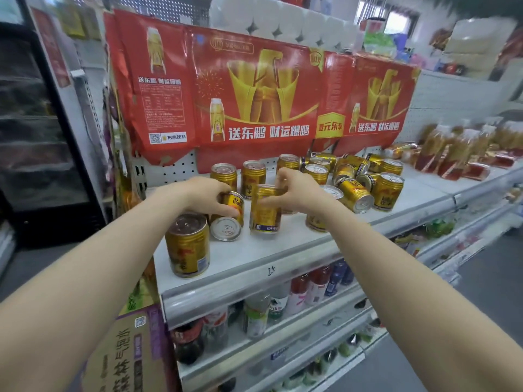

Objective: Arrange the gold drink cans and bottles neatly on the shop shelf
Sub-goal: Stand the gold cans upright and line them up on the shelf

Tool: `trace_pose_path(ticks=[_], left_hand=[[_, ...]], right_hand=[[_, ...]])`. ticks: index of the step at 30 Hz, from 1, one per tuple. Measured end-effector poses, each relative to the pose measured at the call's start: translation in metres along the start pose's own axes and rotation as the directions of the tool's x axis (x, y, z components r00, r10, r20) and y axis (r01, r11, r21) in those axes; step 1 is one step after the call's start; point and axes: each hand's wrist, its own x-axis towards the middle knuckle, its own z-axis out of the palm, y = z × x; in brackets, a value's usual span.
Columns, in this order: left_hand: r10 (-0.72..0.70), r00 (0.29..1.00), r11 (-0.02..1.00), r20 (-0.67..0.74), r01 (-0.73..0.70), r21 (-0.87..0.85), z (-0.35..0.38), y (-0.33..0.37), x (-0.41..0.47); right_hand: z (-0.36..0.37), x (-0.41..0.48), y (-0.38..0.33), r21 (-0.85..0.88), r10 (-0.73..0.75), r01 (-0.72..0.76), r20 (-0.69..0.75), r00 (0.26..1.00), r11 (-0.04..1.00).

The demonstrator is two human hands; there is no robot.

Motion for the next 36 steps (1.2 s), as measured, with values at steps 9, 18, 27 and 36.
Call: trace_pose_path(ticks=[9,18,27,36], left_hand=[[0.005,0.99,0.993,-0.142,-0.021,-0.113,-0.002,-0.021,-0.011],[-0.116,0.967,0.973,-0.226,0.064,-0.223,0.009,-0.057,-0.035],[-0.161,0.928,0.922,-0.336,0.021,-0.386,0.022,-0.068,-0.038],[-0.162,0.913,0.921,-0.375,0.003,-0.39,0.029,-0.07,-0.04]], right_hand=[[0.007,0.002,-0.003,-0.306,-0.204,0.169,-0.087,0.975,0.937],[0.066,0.008,-0.04,-0.653,-0.62,0.621,0.284,0.731,0.433],[0.067,0.014,-0.041,-0.323,-0.536,0.511,0.012,0.844,0.797],[0.07,0.024,-0.052,-0.501,-0.364,0.284,-0.068,0.929,0.818]])
